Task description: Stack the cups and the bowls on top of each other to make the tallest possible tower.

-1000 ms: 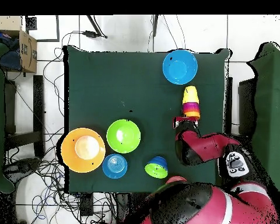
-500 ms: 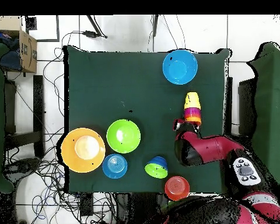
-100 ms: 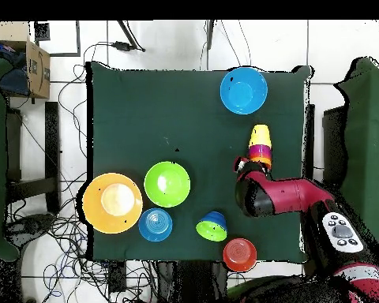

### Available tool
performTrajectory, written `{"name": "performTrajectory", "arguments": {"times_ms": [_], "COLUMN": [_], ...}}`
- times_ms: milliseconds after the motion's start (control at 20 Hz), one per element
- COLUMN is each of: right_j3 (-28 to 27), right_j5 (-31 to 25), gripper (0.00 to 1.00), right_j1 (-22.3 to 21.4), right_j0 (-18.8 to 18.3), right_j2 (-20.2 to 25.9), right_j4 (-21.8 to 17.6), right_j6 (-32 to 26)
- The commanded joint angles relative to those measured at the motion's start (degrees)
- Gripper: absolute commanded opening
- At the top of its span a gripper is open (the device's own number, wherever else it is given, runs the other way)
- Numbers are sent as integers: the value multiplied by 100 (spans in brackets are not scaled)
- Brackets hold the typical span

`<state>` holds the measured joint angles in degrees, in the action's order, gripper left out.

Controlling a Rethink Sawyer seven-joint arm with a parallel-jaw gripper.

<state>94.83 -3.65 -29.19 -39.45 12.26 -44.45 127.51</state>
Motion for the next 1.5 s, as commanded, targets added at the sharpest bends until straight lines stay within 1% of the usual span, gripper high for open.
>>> {"name": "performTrajectory", "arguments": {"times_ms": [50,150,500,700,900,1200,1350,1500], "right_j3": [602,640,783,770,798,815,770,790], "right_j5": [-2037,-2299,-2600,-3086,-3417,-3908,-4323,-4409], "gripper": [0,0,0,0,0,0,0,0], "right_j1": [202,176,-13,-57,-109,-95,-94,-98], "right_j0": [-164,-208,-262,-271,-286,-346,-354,-376], "right_j2": [757,813,912,920,958,1037,1062,1087], "right_j4": [489,636,793,994,1172,1459,1627,1669], "right_j6": [-941,-1011,-1066,-1087,-1089,-1113,-1181,-1206]}}
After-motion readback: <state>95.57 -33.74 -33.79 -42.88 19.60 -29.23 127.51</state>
